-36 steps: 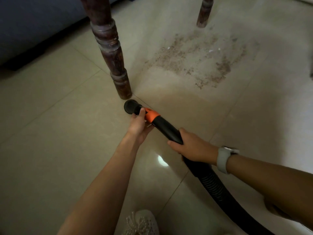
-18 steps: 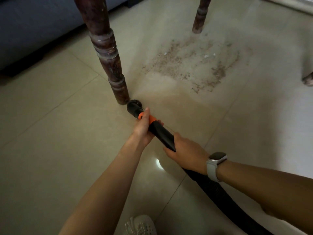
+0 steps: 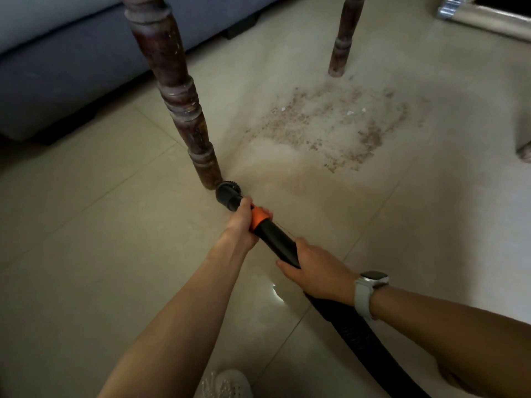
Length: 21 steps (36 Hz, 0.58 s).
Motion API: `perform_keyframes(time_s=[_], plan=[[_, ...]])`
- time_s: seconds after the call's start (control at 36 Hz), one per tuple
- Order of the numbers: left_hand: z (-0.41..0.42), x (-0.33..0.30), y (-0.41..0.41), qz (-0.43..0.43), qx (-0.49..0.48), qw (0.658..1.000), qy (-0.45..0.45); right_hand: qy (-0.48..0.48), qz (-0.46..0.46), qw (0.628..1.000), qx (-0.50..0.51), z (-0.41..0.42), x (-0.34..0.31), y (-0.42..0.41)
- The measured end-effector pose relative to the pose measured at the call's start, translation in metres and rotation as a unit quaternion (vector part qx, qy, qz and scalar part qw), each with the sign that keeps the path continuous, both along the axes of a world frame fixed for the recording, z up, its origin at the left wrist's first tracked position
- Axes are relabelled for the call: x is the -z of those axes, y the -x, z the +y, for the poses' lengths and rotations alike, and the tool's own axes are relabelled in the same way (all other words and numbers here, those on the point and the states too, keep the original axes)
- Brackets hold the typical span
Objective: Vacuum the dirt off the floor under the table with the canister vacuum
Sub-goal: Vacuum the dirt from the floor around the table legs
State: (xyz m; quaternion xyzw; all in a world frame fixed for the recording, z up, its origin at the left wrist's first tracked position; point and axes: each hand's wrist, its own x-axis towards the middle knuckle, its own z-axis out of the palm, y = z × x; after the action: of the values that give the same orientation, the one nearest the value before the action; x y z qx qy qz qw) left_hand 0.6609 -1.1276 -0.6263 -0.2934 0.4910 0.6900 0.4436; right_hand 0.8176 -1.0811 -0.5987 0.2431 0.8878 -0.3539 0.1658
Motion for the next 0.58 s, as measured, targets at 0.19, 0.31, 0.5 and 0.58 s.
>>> perform_keyframes(time_s=[0.19, 0.31, 0.5, 0.58], plan=[[-0.005, -0.029, -0.002, 0.027, -0.010, 0.999, 0.017, 0.015, 0.017, 1.000, -0.002, 0.000, -0.023, -0.004], [-0.007, -0.031, -0.008, 0.033, 0.012, 0.999, 0.009, 0.011, 0.018, 1.000, 0.013, -0.006, -0.023, -0.009], [0.002, -0.021, -0.021, 0.065, 0.096, 0.993, -0.003, -0.008, 0.004, 0.998, 0.061, -0.003, -0.019, -0.002], [0.018, -0.017, -0.036, 0.070, 0.154, 0.985, -0.032, -0.021, 0.008, 0.994, 0.107, 0.007, -0.013, 0.000]])
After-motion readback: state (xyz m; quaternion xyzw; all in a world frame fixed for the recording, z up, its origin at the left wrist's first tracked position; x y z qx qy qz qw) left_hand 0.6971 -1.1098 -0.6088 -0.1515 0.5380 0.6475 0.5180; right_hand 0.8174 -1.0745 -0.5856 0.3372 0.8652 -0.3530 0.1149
